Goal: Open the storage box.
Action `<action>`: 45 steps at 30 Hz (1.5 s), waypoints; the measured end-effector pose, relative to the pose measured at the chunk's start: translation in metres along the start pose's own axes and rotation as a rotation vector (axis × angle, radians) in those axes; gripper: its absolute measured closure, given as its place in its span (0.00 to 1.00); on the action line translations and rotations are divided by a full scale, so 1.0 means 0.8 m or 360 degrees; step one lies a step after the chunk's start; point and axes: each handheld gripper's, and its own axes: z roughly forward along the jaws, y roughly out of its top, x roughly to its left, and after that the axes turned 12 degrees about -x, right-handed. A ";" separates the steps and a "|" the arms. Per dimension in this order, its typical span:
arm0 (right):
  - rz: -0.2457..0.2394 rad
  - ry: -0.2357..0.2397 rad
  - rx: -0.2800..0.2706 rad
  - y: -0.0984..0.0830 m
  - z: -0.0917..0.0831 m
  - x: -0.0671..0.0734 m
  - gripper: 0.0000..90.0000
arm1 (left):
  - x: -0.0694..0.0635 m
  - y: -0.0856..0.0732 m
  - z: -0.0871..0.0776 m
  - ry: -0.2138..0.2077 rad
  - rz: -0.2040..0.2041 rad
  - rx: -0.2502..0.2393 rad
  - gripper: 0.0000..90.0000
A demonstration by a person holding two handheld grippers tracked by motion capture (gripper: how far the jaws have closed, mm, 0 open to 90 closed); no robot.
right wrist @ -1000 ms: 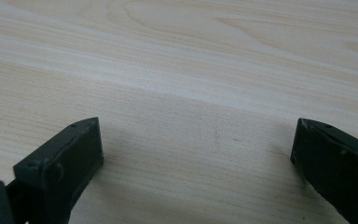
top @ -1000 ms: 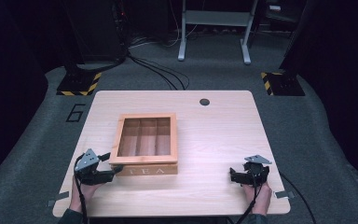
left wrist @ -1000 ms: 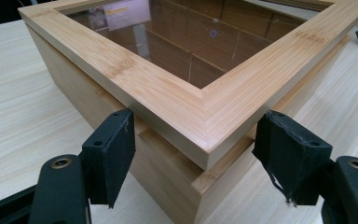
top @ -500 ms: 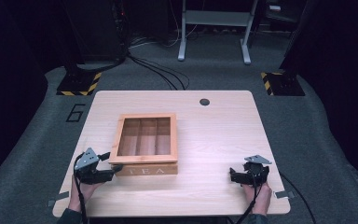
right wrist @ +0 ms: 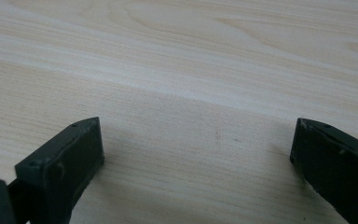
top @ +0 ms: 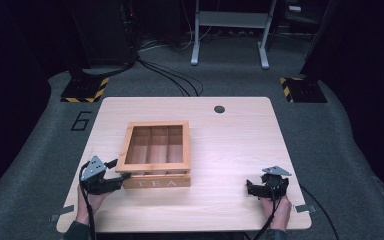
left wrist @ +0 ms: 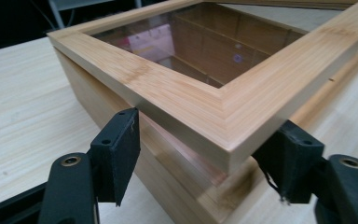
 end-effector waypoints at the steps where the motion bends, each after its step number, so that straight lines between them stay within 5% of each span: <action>1: -0.0001 0.0000 0.0000 0.000 0.000 0.000 0.02 | 0.000 0.000 0.001 0.0007 0.0005 0.0000 0.36; 11: -0.0010 0.0001 0.0005 0.000 0.000 -0.001 0.02 | 0.001 0.014 0.005 0.0031 0.0109 -0.0039 0.31; 23: -0.0011 0.0001 0.0005 0.000 0.000 0.000 0.02 | 0.004 0.041 0.005 0.0066 0.0334 -0.0160 0.37; 45: -0.0018 0.0003 0.0008 0.000 0.000 -0.001 0.02 | 0.032 0.106 0.011 -0.0064 0.0448 -0.0105 0.53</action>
